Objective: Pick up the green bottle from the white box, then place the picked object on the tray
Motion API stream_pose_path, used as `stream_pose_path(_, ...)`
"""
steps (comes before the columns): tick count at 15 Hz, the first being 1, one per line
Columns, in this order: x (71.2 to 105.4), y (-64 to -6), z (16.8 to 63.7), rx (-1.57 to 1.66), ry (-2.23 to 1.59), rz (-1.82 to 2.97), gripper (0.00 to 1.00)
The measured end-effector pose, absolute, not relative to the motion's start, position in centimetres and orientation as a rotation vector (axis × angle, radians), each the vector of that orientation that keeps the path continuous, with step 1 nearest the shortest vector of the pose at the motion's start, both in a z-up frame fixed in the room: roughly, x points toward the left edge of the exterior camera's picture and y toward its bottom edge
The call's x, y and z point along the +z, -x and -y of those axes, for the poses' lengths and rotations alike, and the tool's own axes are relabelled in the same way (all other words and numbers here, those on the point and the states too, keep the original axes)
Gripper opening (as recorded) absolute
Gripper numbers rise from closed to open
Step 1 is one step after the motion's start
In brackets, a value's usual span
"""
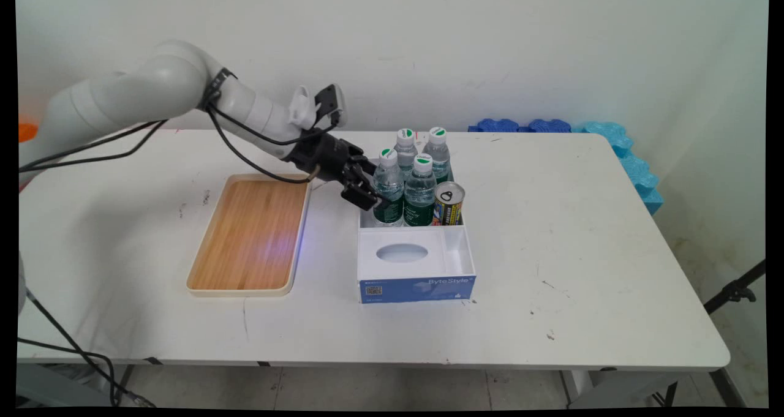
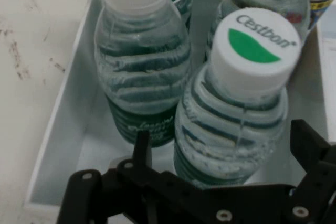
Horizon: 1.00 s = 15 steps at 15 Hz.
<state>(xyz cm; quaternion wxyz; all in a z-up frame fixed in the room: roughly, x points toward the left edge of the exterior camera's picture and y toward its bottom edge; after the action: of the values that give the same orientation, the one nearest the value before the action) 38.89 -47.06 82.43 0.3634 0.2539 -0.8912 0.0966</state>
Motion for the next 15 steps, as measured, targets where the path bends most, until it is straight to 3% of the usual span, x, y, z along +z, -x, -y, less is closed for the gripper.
stream_pose_path(3, 81.6, -38.5, 47.8, 0.238, -0.649, 2.287, 1.0)
stream_pose_path(4, 81.3, -38.4, 48.1, 0.235, -0.649, 2.284, 0.0)
stream_pose_path(10, 81.4, -38.4, 48.6, 0.226, -0.674, 2.245, 0.0)
stream_pose_path(15, 84.6, -39.9, 47.4, 0.251, -0.681, 2.193, 0.0)
